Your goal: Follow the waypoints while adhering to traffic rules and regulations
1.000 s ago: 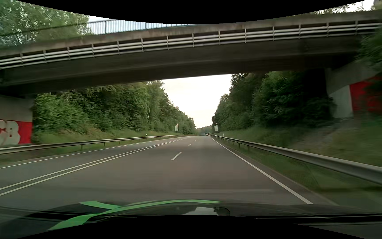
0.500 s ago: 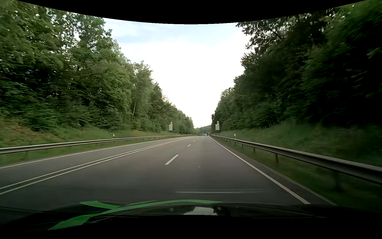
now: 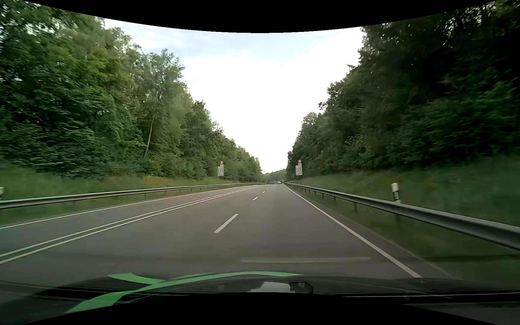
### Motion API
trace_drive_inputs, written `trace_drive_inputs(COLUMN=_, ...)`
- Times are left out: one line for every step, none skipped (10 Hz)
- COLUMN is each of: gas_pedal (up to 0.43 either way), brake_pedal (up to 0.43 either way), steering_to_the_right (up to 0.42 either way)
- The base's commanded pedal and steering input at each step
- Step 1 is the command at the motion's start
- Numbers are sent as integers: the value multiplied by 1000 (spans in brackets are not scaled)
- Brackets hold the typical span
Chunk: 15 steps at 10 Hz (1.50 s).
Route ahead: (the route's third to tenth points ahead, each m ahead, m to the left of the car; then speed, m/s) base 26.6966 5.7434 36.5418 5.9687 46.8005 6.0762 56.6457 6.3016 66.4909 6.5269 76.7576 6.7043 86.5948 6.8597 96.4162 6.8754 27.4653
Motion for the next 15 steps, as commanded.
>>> trace_drive_inputs(gas_pedal=390, brake_pedal=0, steering_to_the_right=1)
trace_drive_inputs(gas_pedal=390, brake_pedal=0, steering_to_the_right=1)
trace_drive_inputs(gas_pedal=390, brake_pedal=0, steering_to_the_right=1)
trace_drive_inputs(gas_pedal=390, brake_pedal=0, steering_to_the_right=0)
trace_drive_inputs(gas_pedal=398, brake_pedal=0, steering_to_the_right=0)
trace_drive_inputs(gas_pedal=409, brake_pedal=0, steering_to_the_right=0)
trace_drive_inputs(gas_pedal=429, brake_pedal=0, steering_to_the_right=-1)
trace_drive_inputs(gas_pedal=441, brake_pedal=0, steering_to_the_right=-1)
trace_drive_inputs(gas_pedal=441, brake_pedal=0, steering_to_the_right=-2)
trace_drive_inputs(gas_pedal=449, brake_pedal=0, steering_to_the_right=-1)
trace_drive_inputs(gas_pedal=449, brake_pedal=0, steering_to_the_right=-1)
trace_drive_inputs(gas_pedal=461, brake_pedal=0, steering_to_the_right=-1)
trace_drive_inputs(gas_pedal=461, brake_pedal=0, steering_to_the_right=-1)
trace_drive_inputs(gas_pedal=449, brake_pedal=0, steering_to_the_right=-1)
trace_drive_inputs(gas_pedal=390, brake_pedal=0, steering_to_the_right=-2)
